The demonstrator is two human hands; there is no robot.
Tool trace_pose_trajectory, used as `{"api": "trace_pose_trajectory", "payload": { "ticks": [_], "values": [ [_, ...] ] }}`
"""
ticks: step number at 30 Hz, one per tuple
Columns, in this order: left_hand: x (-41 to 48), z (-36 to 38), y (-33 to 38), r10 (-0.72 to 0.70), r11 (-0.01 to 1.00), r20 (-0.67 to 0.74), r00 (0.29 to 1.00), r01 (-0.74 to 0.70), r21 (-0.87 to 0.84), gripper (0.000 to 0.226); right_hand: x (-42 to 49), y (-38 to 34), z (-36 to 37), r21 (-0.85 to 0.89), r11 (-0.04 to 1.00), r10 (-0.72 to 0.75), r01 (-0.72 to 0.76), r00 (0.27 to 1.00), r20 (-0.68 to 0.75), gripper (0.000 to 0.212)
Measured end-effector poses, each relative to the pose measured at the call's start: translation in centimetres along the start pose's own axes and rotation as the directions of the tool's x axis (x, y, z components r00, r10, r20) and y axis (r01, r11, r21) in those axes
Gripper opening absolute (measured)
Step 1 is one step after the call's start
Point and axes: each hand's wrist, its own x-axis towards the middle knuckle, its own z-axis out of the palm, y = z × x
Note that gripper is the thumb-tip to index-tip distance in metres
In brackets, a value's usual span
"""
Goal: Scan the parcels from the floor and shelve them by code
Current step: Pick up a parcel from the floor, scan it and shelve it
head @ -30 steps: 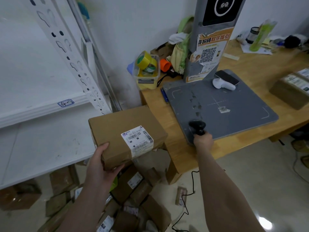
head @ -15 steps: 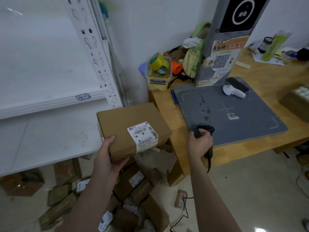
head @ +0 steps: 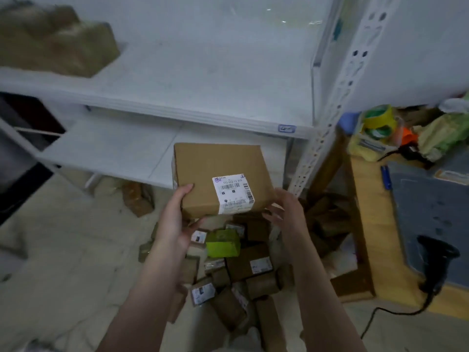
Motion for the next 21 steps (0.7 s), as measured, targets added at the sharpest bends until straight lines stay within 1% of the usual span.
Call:
{"api": "trace_pose_trajectory", "payload": {
  "ticks": [3, 5, 7, 9, 10, 12, 13, 15, 16, 17, 19, 20, 21],
  "values": [
    [0.1, -7.6, 3.7, 0.039, 0.999, -0.033, 0.999, -0.04, -0.017, 0.029, -2.8, 2.4, 6.2, -0.077, 0.996, 0.043, -0.035, 0.992, 0.118, 0.033],
    [0.1, -12.6, 5.6, 0.048, 0.998, -0.065, 0.997, -0.05, -0.033, 0.033, -4.8, 4.3, 10.2, -0.105, 0.993, 0.07, -0.051, 0.98, 0.187, 0.033],
    [-0.1, -17.4, 7.4, 0.044, 0.995, -0.089, 0.995, -0.052, -0.08, 0.035, -7.1, 6.1, 14.1, -0.098, 0.993, 0.093, -0.069, 0.961, 0.262, 0.032],
    [-0.6, -21.8, 8.9, 0.052, 0.99, -0.109, 0.993, -0.065, -0.125, 0.036, -9.1, 8.1, 17.8, -0.082, 0.99, 0.138, -0.118, 0.936, 0.323, 0.039],
    [-0.9, -23.9, 9.7, 0.064, 0.987, -0.123, 0.99, -0.081, -0.137, 0.036, -10.0, 9.0, 19.6, -0.082, 0.985, 0.172, -0.153, 0.922, 0.347, 0.047],
    [-1.6, -27.8, 11.1, 0.093, 0.979, -0.159, 0.983, -0.119, -0.163, 0.032, -11.7, 10.7, 23.3, -0.092, 0.973, 0.23, -0.211, 0.896, 0.38, 0.064],
    [-1.9, -29.6, 11.7, 0.105, 0.974, -0.176, 0.979, -0.137, -0.179, 0.03, -12.5, 11.4, 25.0, -0.096, 0.969, 0.246, -0.226, 0.89, 0.385, 0.064],
    [-2.7, -32.7, 12.6, 0.122, 0.962, -0.215, 0.969, -0.168, -0.213, 0.029, -14.0, 12.7, 27.9, -0.102, 0.966, 0.258, -0.237, 0.879, 0.401, 0.053],
    [-3.0, -34.0, 12.9, 0.129, 0.957, -0.235, 0.963, -0.183, -0.225, 0.028, -14.7, 13.3, 29.2, -0.105, 0.967, 0.256, -0.234, 0.872, 0.416, 0.052],
    [-3.3, -35.2, 13.2, 0.135, 0.951, -0.253, 0.958, -0.197, -0.238, 0.027, -15.4, 13.8, 30.4, -0.11, 0.968, 0.251, -0.225, 0.863, 0.439, 0.055],
    [-3.7, -37.0, 13.8, 0.146, 0.939, -0.291, 0.945, -0.225, -0.261, 0.025, -16.5, 14.4, 32.6, -0.121, 0.97, 0.242, -0.209, 0.843, 0.48, 0.07],
    [-3.8, -37.6, 14.2, 0.154, 0.931, -0.31, 0.938, -0.243, -0.273, 0.024, -16.9, 14.5, 33.7, -0.133, 0.97, 0.243, -0.203, 0.84, 0.486, 0.074],
    [-3.9, -38.2, 14.7, 0.168, 0.922, -0.326, 0.931, -0.265, -0.283, 0.024, -17.3, 14.5, 34.8, -0.138, 0.971, 0.24, -0.197, 0.842, 0.484, 0.073]
  ]
}}
